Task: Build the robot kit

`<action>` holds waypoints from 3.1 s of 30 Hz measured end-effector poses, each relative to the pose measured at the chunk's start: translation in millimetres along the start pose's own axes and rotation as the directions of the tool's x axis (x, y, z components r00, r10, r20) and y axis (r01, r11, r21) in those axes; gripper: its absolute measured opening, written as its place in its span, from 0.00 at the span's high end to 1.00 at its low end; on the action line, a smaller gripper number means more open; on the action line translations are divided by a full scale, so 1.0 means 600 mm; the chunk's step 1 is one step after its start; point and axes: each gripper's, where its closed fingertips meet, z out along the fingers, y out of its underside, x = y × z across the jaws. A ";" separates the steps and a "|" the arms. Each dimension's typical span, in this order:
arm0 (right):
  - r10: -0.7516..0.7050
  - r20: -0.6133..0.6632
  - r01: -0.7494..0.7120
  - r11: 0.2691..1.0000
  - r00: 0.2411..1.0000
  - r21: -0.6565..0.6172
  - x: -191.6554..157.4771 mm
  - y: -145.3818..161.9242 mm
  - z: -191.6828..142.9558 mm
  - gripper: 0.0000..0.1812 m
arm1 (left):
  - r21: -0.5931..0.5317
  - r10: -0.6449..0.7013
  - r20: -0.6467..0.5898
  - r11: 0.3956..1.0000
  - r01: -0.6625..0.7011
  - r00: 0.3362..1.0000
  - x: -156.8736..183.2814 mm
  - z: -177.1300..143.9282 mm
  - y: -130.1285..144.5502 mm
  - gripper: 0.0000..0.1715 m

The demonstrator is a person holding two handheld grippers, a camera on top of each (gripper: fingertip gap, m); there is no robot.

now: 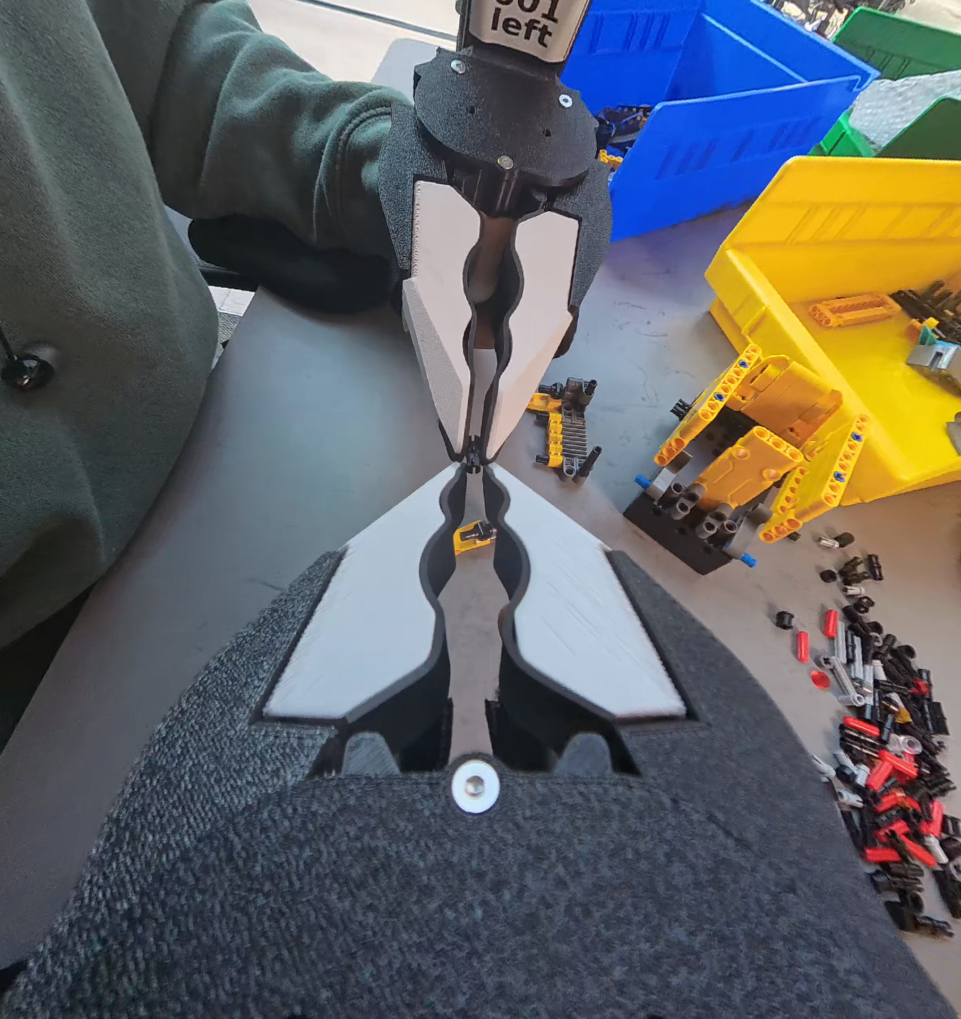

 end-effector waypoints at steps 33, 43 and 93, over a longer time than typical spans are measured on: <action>-0.083 -0.037 0.086 0.992 0.996 0.091 0.001 -0.018 -0.007 0.98 | 0.037 -0.084 -0.054 0.996 0.086 0.995 0.001 -0.008 -0.008 0.98; -0.083 -0.010 0.084 0.991 0.996 0.107 -0.010 -0.022 -0.006 0.98 | 0.039 -0.064 -0.084 0.997 0.067 0.994 0.012 -0.007 -0.011 0.98; 0.016 -0.121 -0.049 0.961 0.993 -0.272 0.048 0.144 -0.018 0.98 | -0.453 0.085 0.141 0.891 -0.012 0.986 -0.089 0.056 0.107 0.90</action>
